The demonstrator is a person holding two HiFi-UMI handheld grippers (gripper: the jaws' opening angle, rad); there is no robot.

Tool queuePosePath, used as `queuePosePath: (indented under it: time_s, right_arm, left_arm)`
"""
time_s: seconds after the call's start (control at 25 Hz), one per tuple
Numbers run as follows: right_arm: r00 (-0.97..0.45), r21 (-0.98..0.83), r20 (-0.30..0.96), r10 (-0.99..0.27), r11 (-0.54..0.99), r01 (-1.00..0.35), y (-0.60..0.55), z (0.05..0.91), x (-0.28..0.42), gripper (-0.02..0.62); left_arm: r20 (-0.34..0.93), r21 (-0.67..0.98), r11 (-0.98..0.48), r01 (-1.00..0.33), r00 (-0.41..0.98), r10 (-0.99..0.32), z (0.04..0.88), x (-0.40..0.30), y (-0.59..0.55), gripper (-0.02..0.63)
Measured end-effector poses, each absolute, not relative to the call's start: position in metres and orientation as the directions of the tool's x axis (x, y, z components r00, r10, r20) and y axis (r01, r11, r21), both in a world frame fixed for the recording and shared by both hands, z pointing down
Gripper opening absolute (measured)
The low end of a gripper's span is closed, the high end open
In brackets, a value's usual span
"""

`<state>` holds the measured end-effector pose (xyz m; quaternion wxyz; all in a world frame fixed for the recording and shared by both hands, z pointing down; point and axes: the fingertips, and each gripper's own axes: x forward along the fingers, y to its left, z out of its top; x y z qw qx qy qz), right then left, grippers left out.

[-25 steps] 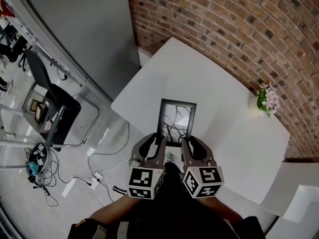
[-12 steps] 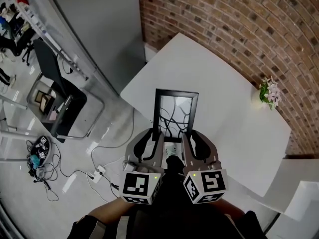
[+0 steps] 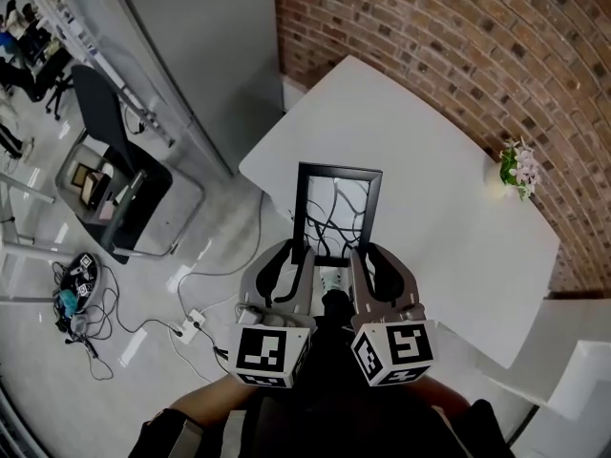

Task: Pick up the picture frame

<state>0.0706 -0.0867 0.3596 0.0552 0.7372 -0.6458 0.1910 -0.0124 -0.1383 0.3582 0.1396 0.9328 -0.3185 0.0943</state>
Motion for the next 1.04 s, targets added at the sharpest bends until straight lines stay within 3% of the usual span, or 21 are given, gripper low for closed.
queuePosePath:
  time_s: [1.04]
  right_arm:
    - [0.069,-0.177,0.343,-0.937,-0.137,-0.975,-0.064,0.359,0.071,0.081]
  left_arm:
    - [0.271,0.199,-0.740,-0.643,0.762,-0.589,0.355,-0.011,-0.115,0.086]
